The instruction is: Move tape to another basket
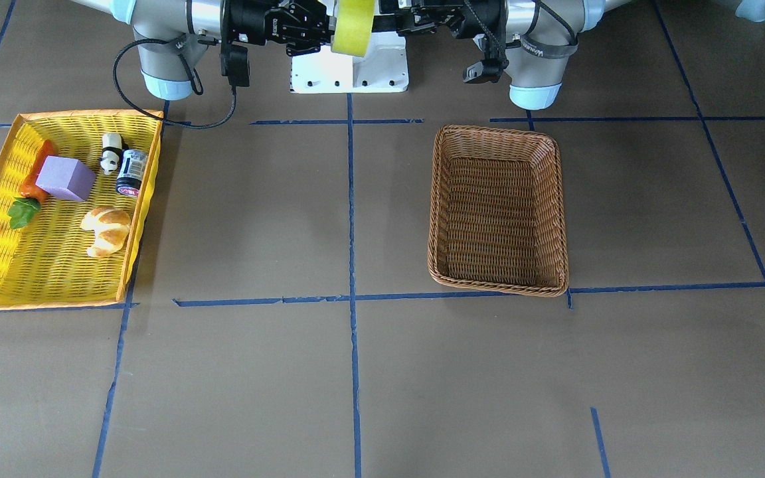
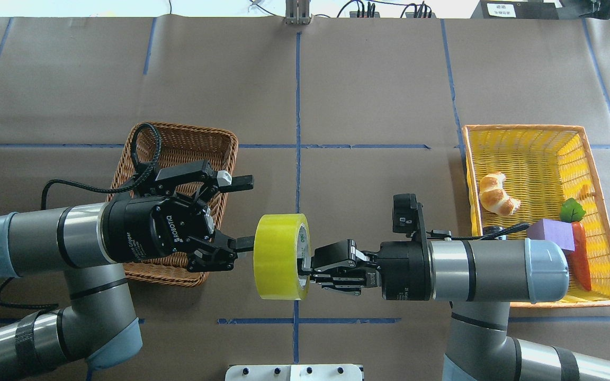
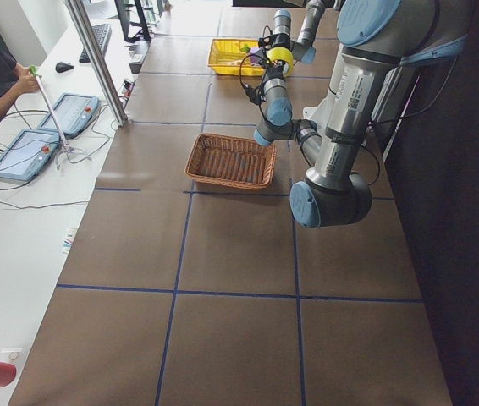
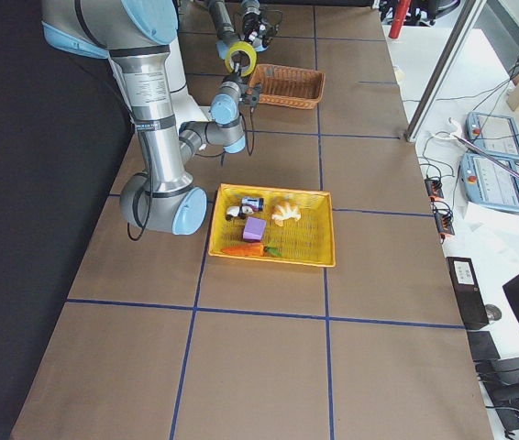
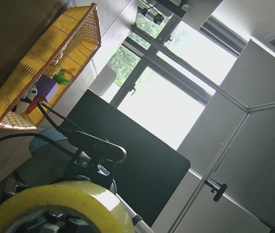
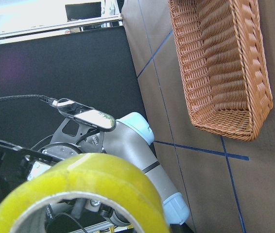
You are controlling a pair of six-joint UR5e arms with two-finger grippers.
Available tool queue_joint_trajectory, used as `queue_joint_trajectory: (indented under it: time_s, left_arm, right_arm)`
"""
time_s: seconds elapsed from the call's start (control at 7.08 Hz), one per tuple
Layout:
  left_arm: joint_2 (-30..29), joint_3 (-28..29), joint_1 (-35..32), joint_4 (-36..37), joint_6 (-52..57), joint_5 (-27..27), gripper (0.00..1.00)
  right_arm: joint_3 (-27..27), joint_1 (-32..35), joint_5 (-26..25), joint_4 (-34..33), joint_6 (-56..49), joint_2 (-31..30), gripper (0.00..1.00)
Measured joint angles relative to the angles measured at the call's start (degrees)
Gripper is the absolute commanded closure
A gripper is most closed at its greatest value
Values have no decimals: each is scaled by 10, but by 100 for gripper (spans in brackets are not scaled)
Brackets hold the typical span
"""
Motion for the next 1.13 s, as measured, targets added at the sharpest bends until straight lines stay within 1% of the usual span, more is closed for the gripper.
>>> queue_joint_trajectory:
  time_s: [0.28, 0.42, 0.71, 1.13]
  left_arm:
    - [-6, 0, 17, 0, 1, 23, 2]
    - [-7, 0, 20, 0, 1, 27, 5]
    - [-7, 0, 23, 0, 2, 31, 22]
    - [-7, 0, 29, 0, 5, 38, 31]
  right_arm:
    - [0, -4, -4, 0, 0, 0, 97]
    - [0, -6, -4, 0, 0, 0, 97]
    - [0, -9, -8, 0, 0, 0, 97]
    - [0, -12, -12, 0, -1, 0, 97]
